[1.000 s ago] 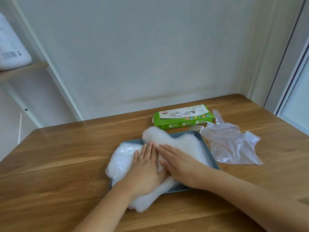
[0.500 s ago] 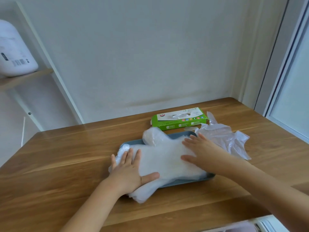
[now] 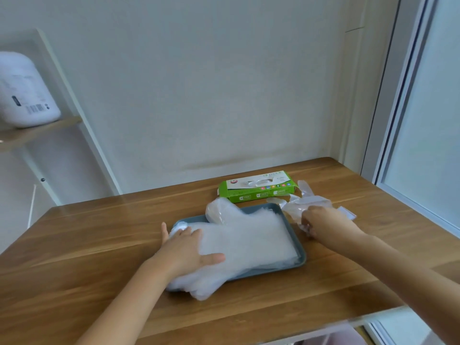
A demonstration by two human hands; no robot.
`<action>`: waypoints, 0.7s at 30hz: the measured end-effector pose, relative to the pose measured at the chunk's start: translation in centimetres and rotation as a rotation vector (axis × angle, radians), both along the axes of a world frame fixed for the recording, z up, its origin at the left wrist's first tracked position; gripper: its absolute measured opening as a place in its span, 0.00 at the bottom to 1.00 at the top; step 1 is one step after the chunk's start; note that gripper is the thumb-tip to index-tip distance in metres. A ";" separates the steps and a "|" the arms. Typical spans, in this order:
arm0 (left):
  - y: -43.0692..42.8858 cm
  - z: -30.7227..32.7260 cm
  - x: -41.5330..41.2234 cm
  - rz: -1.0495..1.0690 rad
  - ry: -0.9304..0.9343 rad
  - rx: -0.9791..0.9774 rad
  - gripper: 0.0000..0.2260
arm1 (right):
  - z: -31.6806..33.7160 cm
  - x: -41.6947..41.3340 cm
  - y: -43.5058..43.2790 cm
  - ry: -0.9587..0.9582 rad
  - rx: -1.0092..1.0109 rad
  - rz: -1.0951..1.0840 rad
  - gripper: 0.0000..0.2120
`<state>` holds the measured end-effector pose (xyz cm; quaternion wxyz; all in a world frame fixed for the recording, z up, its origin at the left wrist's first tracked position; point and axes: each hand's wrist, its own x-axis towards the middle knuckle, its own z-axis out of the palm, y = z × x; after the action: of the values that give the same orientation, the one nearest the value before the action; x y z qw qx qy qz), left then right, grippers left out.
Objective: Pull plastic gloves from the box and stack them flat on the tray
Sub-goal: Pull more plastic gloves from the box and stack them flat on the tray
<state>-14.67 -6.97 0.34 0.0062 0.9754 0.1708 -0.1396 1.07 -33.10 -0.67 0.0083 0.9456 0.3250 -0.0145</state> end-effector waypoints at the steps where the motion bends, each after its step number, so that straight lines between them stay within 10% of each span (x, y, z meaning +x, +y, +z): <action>1: -0.1 0.3 0.0 -0.009 -0.069 -0.025 0.40 | 0.2 0.3 0.0 -0.020 -0.003 -0.021 0.10; 10: -3.1 4.9 -0.2 -0.112 -0.655 -0.660 0.40 | 13.8 -0.2 0.4 0.155 0.163 0.195 0.05; 16: -6.2 9.6 1.0 -0.253 -0.682 -0.815 0.42 | 20.7 -3.0 2.5 0.713 0.136 0.488 0.08; 21: -4.9 11.8 1.2 -0.349 -0.622 -0.940 0.24 | 21.6 -2.8 3.3 0.880 0.114 0.632 0.05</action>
<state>-13.52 -11.86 12.18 0.4648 0.8766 -0.0825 0.0934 -1.68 -29.79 20.89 -0.1758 0.7055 0.5664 -0.3880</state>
